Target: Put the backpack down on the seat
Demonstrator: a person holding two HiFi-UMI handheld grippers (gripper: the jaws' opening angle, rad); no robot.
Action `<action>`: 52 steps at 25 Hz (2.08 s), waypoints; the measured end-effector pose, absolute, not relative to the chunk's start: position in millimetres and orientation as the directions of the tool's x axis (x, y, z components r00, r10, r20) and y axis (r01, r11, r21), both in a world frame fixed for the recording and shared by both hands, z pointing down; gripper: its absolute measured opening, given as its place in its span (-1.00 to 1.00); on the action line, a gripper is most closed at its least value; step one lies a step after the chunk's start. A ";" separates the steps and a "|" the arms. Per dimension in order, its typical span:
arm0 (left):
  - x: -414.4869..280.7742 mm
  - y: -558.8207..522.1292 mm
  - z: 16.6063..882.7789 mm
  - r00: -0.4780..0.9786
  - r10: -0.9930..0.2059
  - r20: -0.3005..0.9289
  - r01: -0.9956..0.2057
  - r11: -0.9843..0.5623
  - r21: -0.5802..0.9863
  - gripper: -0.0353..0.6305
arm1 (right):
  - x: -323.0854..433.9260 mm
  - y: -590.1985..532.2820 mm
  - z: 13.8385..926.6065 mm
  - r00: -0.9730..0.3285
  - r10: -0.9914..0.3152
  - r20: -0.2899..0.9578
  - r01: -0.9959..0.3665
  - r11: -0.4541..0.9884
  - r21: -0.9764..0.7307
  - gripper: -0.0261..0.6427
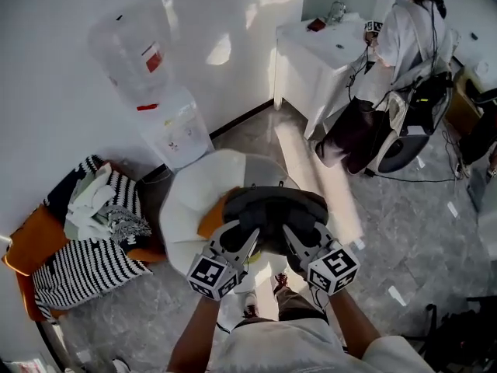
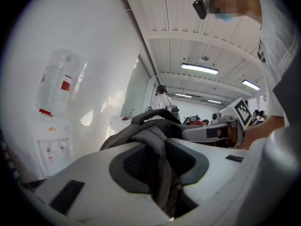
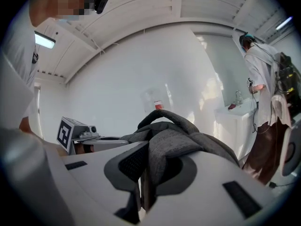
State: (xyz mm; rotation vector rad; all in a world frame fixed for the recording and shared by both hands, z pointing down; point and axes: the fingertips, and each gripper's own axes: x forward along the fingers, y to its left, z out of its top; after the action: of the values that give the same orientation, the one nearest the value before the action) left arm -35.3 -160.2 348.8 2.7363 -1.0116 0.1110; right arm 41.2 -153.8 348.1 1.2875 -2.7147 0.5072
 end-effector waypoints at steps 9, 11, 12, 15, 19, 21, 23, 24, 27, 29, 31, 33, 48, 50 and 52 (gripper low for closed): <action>-23.8 -217.2 377.8 0.728 -0.664 0.170 -0.685 -0.699 0.206 -0.53 | 53.8 -212.9 378.3 -0.680 -0.691 0.245 -0.731 0.611 -0.304 -0.80; -23.7 -228.1 387.2 0.717 -0.670 0.192 -0.697 -0.693 0.184 -0.53 | 54.9 -224.2 385.1 -0.705 -0.664 0.248 -0.706 0.626 -0.331 -0.80; -24.0 -232.8 391.4 0.711 -0.673 0.202 -0.703 -0.689 0.177 -0.53 | 55.2 -228.6 388.4 -0.718 -0.650 0.250 -0.693 0.633 -0.344 -0.80; -22.1 -245.0 401.4 0.700 -0.682 0.210 -0.714 -0.677 0.179 -0.53 | 57.3 -239.1 401.8 -0.740 -0.617 0.268 -0.672 0.653 -0.350 -0.80; -26.3 -258.5 423.0 0.696 -0.684 0.219 -0.718 -0.661 0.216 -0.53 | 54.5 -251.4 423.9 -0.753 -0.586 0.299 -0.657 0.654 -0.375 -0.80; -28.2 -262.7 433.7 0.703 -0.674 0.226 -0.711 -0.662 0.236 -0.53 | 52.8 -253.2 435.3 -0.755 -0.579 0.308 -0.656 0.646 -0.391 -0.80; -27.6 -266.5 445.0 0.709 -0.668 0.226 -0.704 -0.658 0.265 -0.53 | 53.2 -255.4 447.0 -0.746 -0.584 0.320 -0.666 0.632 -0.398 -0.80; -27.7 -268.7 450.8 0.711 -0.666 0.227 -0.702 -0.656 0.277 -0.53 | 52.8 -257.2 452.8 -0.739 -0.588 0.327 -0.673 0.623 -0.400 -0.80; -30.4 -276.0 467.5 0.713 -0.659 0.241 -0.701 -0.651 0.292 -0.53 | 49.6 -264.5 469.6 -0.719 -0.603 0.346 -0.694 0.599 -0.400 -0.80; -33.2 -282.0 479.1 0.714 -0.656 0.243 -0.699 -0.649 0.302 -0.53 | 46.9 -270.9 480.2 -0.706 -0.613 0.356 -0.708 0.588 -0.392 -0.80; -36.7 -286.8 492.6 0.718 -0.653 0.242 -0.694 -0.643 0.324 -0.53 | 43.0 -275.0 492.1 -0.691 -0.625 0.363 -0.722 0.571 -0.391 -0.80; -39.7 -288.6 508.8 0.721 -0.646 0.249 -0.690 -0.636 0.346 -0.53 | 39.4 -276.1 506.2 -0.677 -0.635 0.371 -0.734 0.551 -0.397 -0.80; -54.6 -297.8 602.8 0.741 -0.570 0.355 -0.671 -0.614 0.415 -0.53 | 25.3 -278.9 602.8 -0.643 -0.647 0.410 -0.761 0.477 -0.440 -0.80; -53.3 -300.3 612.7 0.741 -0.566 0.362 -0.672 -0.611 0.419 -0.53 | 26.5 -280.7 613.1 -0.636 -0.650 0.416 -0.767 0.472 -0.435 -0.80; -52.3 -300.1 624.5 0.741 -0.559 0.371 -0.671 -0.608 0.424 -0.53 | 27.8 -280.1 625.2 -0.628 -0.651 0.426 -0.774 0.470 -0.423 -0.80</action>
State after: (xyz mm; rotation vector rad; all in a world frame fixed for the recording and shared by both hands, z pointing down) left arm -52.3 -300.1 624.5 2.3928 -0.9273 0.2708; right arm 27.8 -280.1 625.2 1.2353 -2.5116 0.8831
